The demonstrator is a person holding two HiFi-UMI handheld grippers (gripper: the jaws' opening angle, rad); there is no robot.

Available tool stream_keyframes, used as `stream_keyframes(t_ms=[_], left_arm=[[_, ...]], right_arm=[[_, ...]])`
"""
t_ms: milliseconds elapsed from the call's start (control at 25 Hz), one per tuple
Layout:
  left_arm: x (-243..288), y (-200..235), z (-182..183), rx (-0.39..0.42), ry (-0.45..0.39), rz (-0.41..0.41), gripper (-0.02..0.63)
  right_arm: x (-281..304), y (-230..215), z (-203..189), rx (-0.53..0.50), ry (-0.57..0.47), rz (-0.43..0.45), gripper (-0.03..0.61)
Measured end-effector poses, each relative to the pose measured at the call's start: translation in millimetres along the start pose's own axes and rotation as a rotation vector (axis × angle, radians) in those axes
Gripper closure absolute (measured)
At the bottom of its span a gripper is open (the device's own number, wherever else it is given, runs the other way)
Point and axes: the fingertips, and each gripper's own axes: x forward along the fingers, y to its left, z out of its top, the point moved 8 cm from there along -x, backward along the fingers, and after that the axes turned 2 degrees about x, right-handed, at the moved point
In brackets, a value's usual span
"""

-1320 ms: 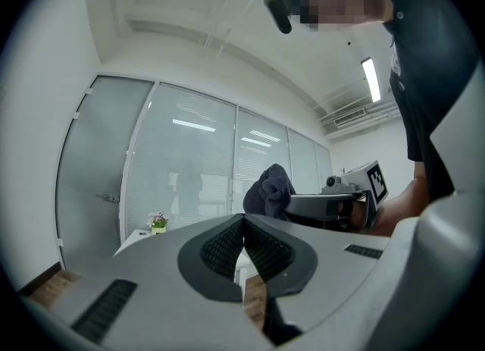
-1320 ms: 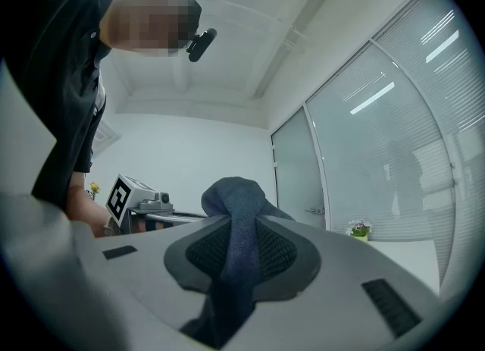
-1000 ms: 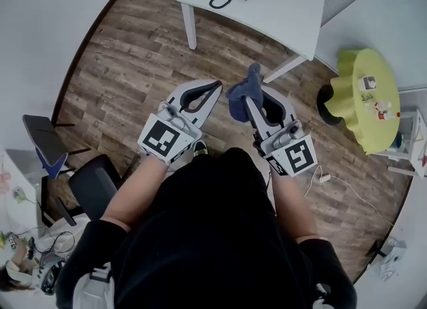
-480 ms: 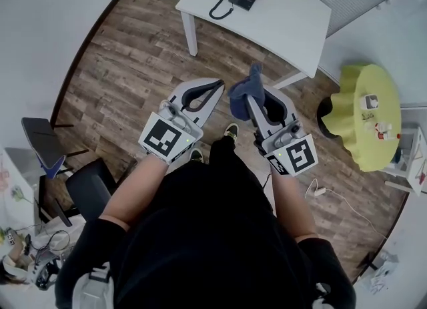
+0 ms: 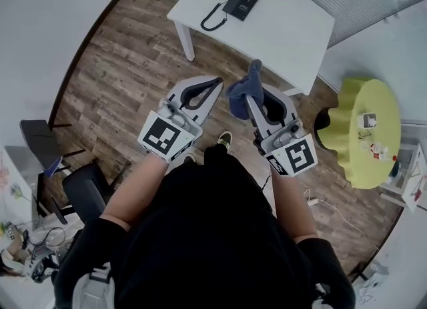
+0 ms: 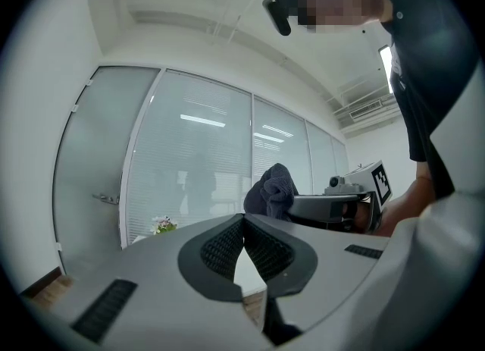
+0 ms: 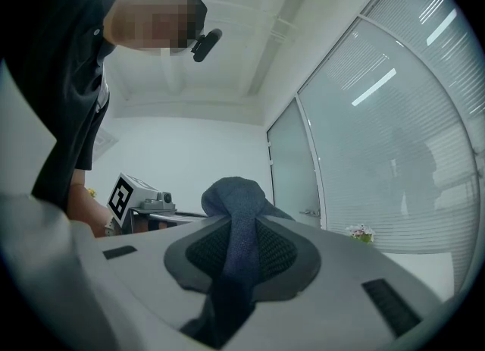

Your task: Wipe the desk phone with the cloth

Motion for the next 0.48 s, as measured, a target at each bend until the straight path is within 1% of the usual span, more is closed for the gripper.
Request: stream_keyframes(t_ms=[400,480], left_arm=[[63,7,-3,0.000,0.022,0.030,0.603],[74,9,-3,-0.001,0.015,0.035,0.603]], right_arm=[[-1,-70,-4,0.020,0.003,0.028,0.489],[1,-80,-5,0.019,0.004,0.035,0.489]])
